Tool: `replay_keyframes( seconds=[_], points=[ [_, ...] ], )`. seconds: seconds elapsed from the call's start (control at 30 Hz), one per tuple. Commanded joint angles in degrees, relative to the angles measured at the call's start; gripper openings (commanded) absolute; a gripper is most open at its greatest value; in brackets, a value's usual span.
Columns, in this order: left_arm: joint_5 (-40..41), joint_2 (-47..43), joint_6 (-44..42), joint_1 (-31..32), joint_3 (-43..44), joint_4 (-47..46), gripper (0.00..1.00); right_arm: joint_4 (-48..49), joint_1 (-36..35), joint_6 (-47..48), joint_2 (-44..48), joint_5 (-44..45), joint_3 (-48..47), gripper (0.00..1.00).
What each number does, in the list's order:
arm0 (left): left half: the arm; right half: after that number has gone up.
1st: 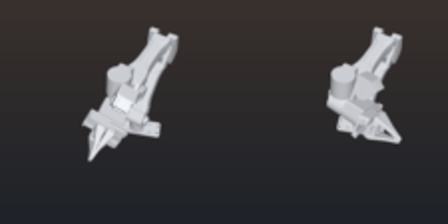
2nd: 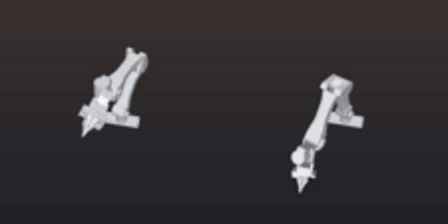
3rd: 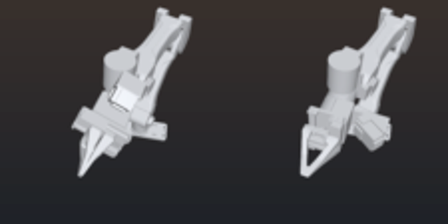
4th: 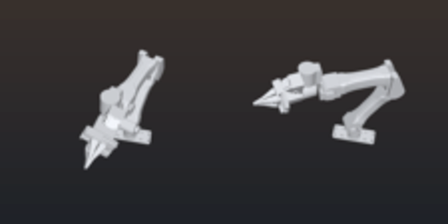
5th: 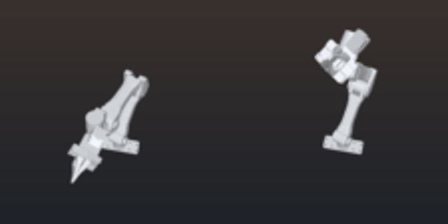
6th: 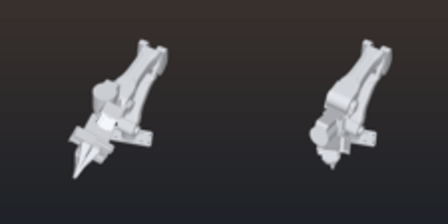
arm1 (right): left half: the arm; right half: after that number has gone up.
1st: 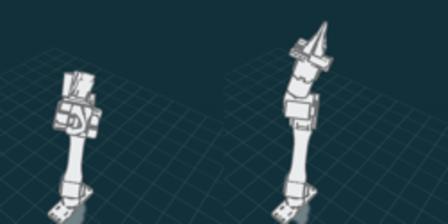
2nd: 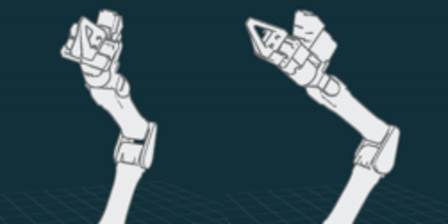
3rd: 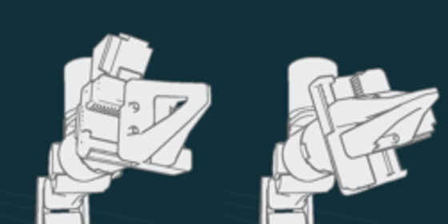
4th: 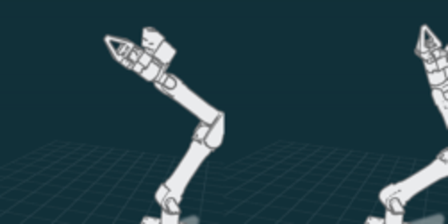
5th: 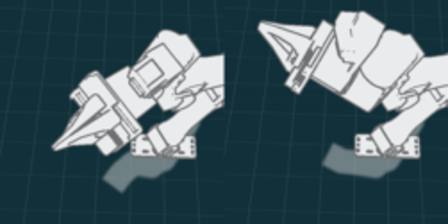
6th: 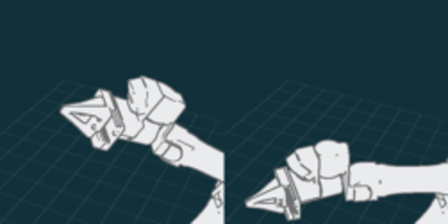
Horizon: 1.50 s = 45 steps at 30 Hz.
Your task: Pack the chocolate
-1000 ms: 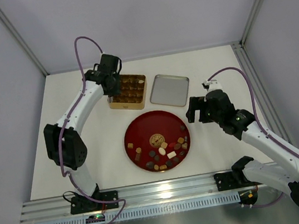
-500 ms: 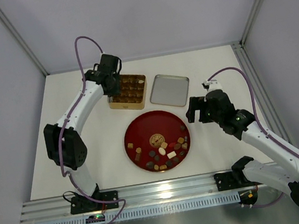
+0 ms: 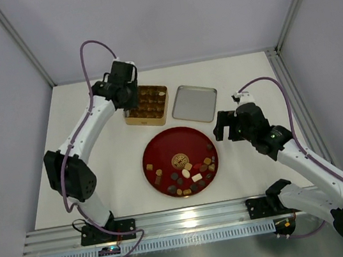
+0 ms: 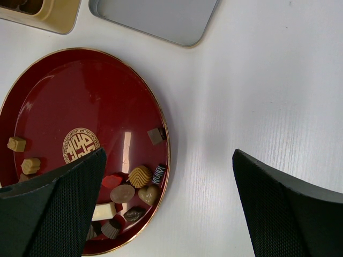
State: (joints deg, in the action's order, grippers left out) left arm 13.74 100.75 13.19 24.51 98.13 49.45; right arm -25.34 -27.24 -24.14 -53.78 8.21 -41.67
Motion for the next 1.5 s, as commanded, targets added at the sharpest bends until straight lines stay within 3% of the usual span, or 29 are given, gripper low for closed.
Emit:
replay_keyframes(
  seconds=[0.0,0.63,1.1,1.47],
  points=[
    [-2.4,-6.09,0.52,2.46,-0.83,-0.5,0.36,1.7,0.26,-0.12,-0.01,0.32,-1.31,1.0],
    [-4.06,-20.94,11.41,27.86,-19.54,-2.6,0.36,-0.85,0.26,0.15,2.1,2.16,-4.47,1.0],
    [-6.62,-17.43,13.44,36.04,-22.54,-6.21,0.37,-2.61,0.35,0.59,3.24,3.75,-4.82,1.0],
    [-7.67,-11.46,11.77,37.89,-19.2,-7.88,0.37,-3.04,0.44,1.03,3.33,3.92,-5.09,1.0]
  ],
)
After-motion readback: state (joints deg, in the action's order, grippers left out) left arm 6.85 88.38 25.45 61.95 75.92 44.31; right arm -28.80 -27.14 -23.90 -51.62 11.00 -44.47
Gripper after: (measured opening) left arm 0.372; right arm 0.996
